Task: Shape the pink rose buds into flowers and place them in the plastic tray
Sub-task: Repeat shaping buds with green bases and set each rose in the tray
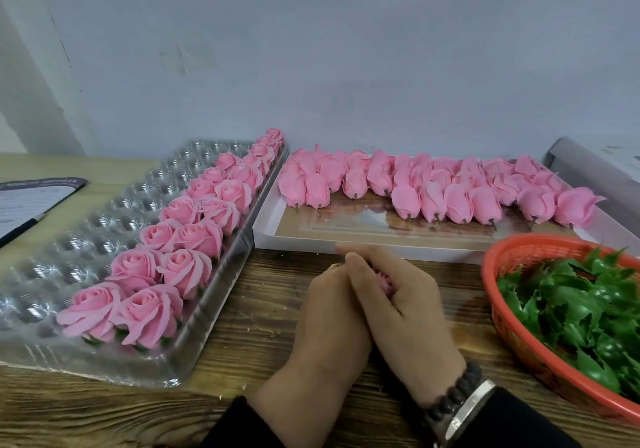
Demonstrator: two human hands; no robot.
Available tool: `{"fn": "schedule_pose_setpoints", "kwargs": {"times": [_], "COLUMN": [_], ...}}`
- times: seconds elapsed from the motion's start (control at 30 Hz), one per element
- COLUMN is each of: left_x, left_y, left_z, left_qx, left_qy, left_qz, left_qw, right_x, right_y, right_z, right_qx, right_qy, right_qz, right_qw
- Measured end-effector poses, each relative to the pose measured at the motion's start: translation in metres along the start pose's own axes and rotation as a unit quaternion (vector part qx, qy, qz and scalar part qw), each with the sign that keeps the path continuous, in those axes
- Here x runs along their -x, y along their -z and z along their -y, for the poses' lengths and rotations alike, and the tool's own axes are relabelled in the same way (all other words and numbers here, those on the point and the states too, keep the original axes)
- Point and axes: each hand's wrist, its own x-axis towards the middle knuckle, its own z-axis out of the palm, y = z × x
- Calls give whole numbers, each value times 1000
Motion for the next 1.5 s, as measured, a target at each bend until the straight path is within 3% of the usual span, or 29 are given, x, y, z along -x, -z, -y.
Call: {"fn": "schedule_pose_setpoints", "kwargs": {"times": [0.1, 0.17, 0.23, 0.37, 0.47, 0.63, 0.8, 0.97, 1.2, 1.5], "left_x": [-1, -3, -6, -5, -3, -9, -7, -5, -12, -15], "left_y": [-3, -2, 2, 8, 7, 16, 12, 6, 24, 35], "left_z": [-4, -5, -6, -8, -10, -2, 0, 0, -2, 5], "left_qx": [10, 54, 8, -7, 37, 128, 84, 112, 138, 52], "left_qy": [-4, 40, 56, 64, 23, 49, 36, 45, 44, 40], "left_qz": [1, 58, 122, 153, 152, 81, 84, 76, 66, 107], "left_qw": [1000, 996, 991, 986, 987, 987, 992, 990, 987, 992], "right_x": [-3, -6, -8, -8, -8, -9, -5, -4, -7, -9], "right_y": [2, 7, 12, 17, 17, 22, 14, 8, 19, 23], "right_z": [-2, -4, -5, -7, -8, -13, -7, -5, -16, -13], "right_qx": [-21, -27, -3, -1, -16, -110, -72, 6, -64, -6], "right_qy": [-3, -11, -13, -17, 9, -3, 12, 25, 0, 75], "right_qz": [13, 54, 117, 185, 147, 35, 59, 100, 67, 93], "right_qw": [1000, 998, 993, 983, 989, 993, 996, 995, 996, 993]}}
